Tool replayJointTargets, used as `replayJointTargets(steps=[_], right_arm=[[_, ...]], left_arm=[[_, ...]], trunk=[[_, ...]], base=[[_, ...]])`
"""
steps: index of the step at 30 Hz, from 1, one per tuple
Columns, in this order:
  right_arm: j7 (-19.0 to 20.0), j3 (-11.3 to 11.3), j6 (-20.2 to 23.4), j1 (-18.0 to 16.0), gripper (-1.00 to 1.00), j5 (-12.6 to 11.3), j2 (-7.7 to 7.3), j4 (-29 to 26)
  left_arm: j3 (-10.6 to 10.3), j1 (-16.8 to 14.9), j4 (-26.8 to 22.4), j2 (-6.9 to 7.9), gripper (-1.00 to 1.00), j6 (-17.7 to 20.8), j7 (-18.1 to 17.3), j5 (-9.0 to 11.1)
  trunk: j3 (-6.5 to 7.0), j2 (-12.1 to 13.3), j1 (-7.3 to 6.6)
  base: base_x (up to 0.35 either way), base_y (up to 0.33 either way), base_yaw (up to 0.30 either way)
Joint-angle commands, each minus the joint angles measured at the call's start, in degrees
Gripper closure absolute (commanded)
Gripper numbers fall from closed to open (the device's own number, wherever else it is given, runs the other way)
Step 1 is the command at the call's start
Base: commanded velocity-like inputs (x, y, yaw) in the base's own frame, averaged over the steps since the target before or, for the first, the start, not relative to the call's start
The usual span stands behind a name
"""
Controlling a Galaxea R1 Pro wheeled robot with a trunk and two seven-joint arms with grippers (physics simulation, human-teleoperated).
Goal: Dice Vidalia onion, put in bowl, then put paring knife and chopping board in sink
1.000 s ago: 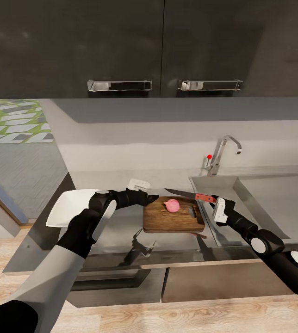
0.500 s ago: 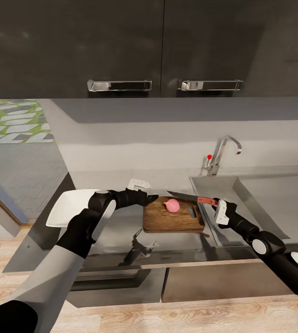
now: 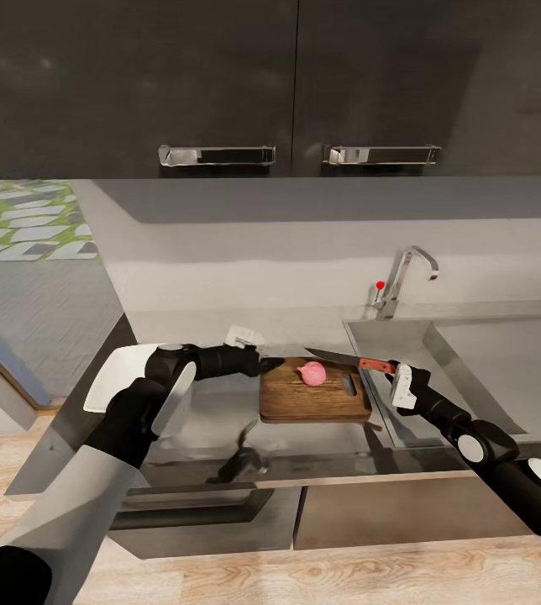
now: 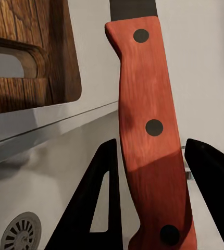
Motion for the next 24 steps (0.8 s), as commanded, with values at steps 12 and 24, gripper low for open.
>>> replayJointTargets(steps=[12,24], right_arm=[[0.12,0.09,-0.08,-0.06,1.00,0.46,-0.04,-0.04],[0.12,0.23,-0.06,-0.06,1.00,0.52,-0.04,-0.02]], left_arm=[[-0.14,-0.10,0.08,0.13,-1.00,0.22,-2.63,0.23],[-0.16,-0.10,0.08,0.12,-1.00,0.22,-2.64,0.23]], trunk=[[-0.12,-0.12,0.04],[-0.12,-0.12,0.04]], base=[[0.000,0.000,0.000],[0.000,0.000,0.000]])
